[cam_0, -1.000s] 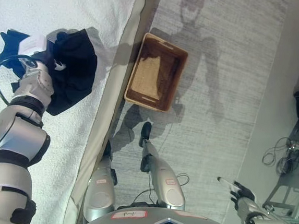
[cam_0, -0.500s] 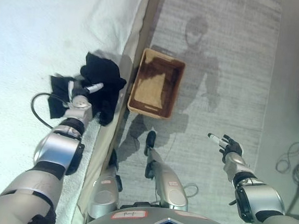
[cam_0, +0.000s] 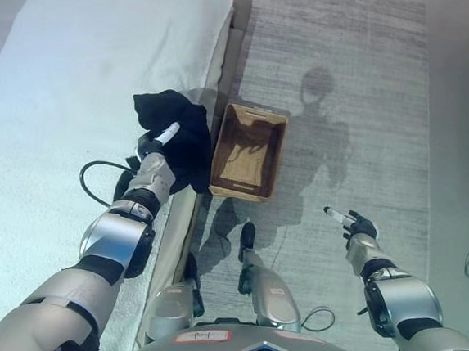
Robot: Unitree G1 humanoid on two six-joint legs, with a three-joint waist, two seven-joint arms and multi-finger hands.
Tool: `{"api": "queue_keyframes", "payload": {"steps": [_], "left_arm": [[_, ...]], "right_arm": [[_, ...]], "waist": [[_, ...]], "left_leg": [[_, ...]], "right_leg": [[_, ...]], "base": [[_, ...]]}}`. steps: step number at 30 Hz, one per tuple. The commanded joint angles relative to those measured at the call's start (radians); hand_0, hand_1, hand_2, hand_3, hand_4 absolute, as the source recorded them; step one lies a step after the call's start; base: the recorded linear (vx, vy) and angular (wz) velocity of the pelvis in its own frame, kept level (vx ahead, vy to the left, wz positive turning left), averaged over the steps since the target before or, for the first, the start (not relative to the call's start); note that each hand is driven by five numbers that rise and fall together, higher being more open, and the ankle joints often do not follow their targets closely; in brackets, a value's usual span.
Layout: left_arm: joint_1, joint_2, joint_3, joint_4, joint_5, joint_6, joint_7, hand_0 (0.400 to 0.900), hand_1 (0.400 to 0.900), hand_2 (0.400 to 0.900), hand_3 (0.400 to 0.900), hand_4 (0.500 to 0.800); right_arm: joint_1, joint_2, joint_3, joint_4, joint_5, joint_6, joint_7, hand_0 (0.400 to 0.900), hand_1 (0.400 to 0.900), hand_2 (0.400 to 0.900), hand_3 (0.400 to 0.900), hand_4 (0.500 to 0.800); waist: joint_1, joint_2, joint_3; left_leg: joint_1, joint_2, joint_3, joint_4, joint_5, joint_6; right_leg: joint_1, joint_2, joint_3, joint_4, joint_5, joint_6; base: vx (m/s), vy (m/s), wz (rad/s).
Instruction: Put the clothes on the bed into the basket.
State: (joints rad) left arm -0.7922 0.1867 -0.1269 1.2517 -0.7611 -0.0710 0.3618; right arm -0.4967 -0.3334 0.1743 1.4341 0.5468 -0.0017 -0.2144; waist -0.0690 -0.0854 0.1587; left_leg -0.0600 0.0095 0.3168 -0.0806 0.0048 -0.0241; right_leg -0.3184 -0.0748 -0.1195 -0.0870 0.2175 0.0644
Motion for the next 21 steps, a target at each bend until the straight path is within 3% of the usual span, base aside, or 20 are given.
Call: {"api": "queue_keyframes", "payload": {"steps": [1,9,21], "left_arm": [[-0.222,-0.004,0.01,-0.017,0.002,-0.114,-0.019,0.4,0.4,0.4,0.4,0.5],[-0.267,-0.003,-0.004,-0.027,0.016,-0.123,-0.044,0.4,0.4,0.4,0.4,0.5],[-0.343,0.103,-0.011,0.026,0.086,-0.111,-0.051,0.4,0.4,0.4,0.4,0.5]], "right_arm": [[-0.063,-0.046,0.034,0.029,0.023,-0.034,-0.029,0.9,0.9,0.9,0.9,0.8],[0.039,-0.051,0.034,-0.029,0.006,-0.07,-0.01,0.9,0.9,0.9,0.9,0.8],[0.12,-0.055,0.018,-0.053,-0.006,-0.103,-0.001,0.9,0.9,0.9,0.9,0.8]], "waist": [[0.002,0.101,-0.003],[-0.051,0.133,0.0],[-0.094,0.113,0.002]], "left_leg": [[-0.034,0.019,-0.006,-0.007,-0.03,-0.008],[-0.023,0.038,0.054,-0.007,-0.06,-0.015],[-0.024,0.065,0.136,-0.007,-0.066,-0.028]], "right_leg": [[0.14,0.061,0.003,0.0,-0.111,0.026],[0.108,0.089,0.076,0.0,-0.113,0.034],[0.059,0.13,0.142,0.0,-0.096,0.029]], "base": [[0.1,0.014,-0.35],[0.05,-0.009,-0.35],[0.05,-0.034,-0.24]]}}
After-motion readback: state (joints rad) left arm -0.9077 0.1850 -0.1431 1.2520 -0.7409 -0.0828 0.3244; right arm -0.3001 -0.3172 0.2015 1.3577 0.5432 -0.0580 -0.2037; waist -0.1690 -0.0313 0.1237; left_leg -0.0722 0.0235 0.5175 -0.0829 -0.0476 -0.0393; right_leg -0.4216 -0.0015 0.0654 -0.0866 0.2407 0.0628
